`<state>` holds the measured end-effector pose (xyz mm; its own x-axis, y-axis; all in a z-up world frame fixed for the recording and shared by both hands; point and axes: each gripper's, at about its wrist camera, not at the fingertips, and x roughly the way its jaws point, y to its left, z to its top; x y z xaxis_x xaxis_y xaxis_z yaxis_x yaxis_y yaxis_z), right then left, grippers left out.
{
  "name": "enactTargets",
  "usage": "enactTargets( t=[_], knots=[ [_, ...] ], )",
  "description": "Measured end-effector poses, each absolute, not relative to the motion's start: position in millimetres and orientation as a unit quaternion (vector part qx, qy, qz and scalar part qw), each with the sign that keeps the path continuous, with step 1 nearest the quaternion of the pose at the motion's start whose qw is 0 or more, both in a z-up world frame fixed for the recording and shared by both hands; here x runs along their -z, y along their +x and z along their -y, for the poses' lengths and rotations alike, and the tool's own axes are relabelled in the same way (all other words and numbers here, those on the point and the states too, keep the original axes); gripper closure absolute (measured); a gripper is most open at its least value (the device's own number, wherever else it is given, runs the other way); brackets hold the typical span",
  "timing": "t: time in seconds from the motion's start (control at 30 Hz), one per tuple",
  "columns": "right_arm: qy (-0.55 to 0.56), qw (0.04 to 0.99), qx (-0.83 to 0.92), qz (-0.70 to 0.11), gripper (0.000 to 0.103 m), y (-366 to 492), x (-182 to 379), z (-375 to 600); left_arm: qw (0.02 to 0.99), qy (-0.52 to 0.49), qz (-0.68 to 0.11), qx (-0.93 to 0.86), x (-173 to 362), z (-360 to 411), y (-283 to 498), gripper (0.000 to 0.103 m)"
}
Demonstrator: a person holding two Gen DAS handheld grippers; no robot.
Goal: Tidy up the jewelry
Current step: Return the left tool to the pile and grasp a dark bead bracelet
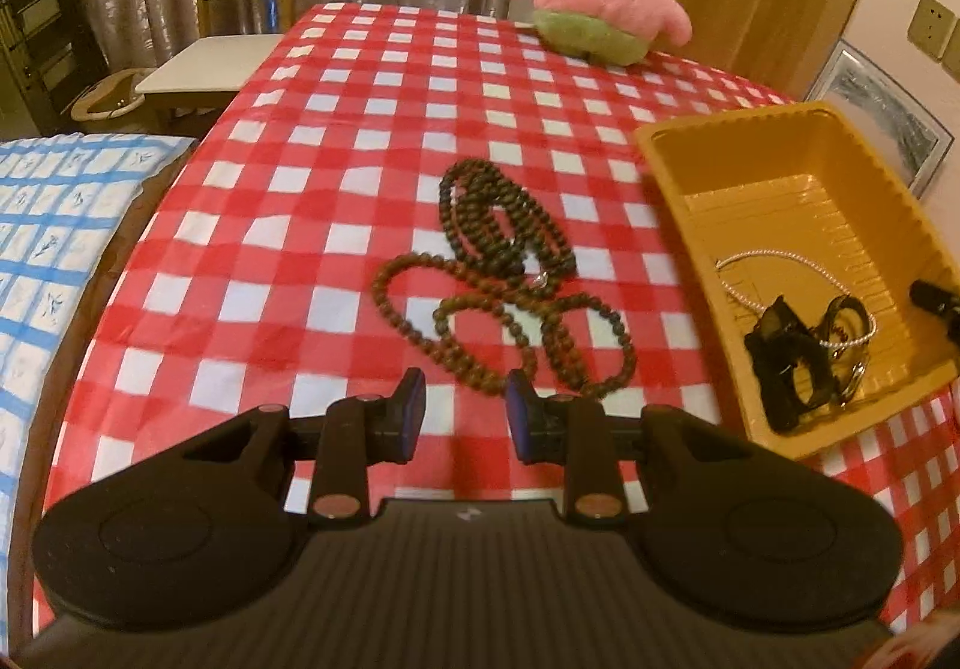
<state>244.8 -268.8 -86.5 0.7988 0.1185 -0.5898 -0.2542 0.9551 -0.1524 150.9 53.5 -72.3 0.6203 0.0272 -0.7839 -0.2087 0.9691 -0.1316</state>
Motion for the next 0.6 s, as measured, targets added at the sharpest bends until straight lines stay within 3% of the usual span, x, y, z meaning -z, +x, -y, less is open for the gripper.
enactTargets(
  t=[0.6],
  knots=[
    [-0.115,0.942,-0.098,-0.301,0.1,245,86,269,0.904,0.012,-0.426,0.035,92,9,176,0.078]
  ],
)
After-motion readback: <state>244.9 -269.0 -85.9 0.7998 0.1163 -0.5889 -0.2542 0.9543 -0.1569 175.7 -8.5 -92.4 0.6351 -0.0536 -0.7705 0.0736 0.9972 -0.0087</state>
